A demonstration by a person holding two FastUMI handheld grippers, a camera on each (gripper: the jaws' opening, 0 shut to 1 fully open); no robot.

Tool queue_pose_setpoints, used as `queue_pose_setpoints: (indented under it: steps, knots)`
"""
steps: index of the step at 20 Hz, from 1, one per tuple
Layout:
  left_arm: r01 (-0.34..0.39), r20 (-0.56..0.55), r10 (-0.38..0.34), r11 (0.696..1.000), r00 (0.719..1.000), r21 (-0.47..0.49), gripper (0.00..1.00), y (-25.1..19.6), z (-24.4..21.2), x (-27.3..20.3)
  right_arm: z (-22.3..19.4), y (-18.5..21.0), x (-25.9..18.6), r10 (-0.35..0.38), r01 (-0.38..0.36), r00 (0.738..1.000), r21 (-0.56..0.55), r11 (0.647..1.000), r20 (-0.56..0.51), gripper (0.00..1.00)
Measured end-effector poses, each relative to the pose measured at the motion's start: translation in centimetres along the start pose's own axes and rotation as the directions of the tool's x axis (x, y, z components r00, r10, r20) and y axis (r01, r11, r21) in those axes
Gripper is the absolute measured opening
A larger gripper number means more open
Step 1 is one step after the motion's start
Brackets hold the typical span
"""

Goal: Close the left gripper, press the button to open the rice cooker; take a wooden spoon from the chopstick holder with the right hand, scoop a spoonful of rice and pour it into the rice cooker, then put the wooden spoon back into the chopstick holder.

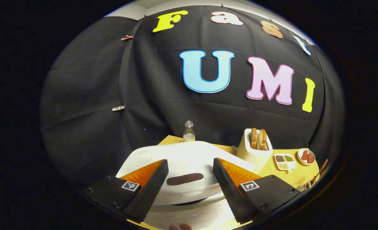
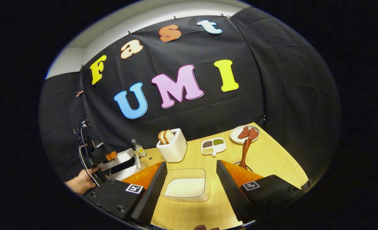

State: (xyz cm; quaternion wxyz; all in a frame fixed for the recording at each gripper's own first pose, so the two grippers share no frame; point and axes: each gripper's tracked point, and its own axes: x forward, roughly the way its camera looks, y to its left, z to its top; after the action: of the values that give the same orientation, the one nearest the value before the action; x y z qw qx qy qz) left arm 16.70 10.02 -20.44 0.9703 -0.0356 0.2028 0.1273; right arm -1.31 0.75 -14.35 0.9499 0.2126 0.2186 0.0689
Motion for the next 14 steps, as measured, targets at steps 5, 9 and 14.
queue_pose_setpoints:
  steps: [5,9,14]
  knots:
    - [0.012,-0.065,-0.010,1.000,0.998,0.022,0.99,-0.5,-3.9,0.2,-0.5,1.0,-0.1,0.018,-0.018,1.000,-0.005,1.000,-0.006,0.96]
    - [0.015,-0.053,-0.013,0.999,0.999,0.042,0.99,-0.5,-4.8,0.1,-0.6,1.9,0.0,0.029,-0.029,1.000,-0.013,0.999,-0.002,0.96]
    - [-0.001,-0.064,0.004,0.998,0.998,0.056,1.00,-0.7,-5.9,0.3,-0.9,2.6,0.2,0.037,-0.037,0.999,-0.006,0.999,-0.002,0.96]
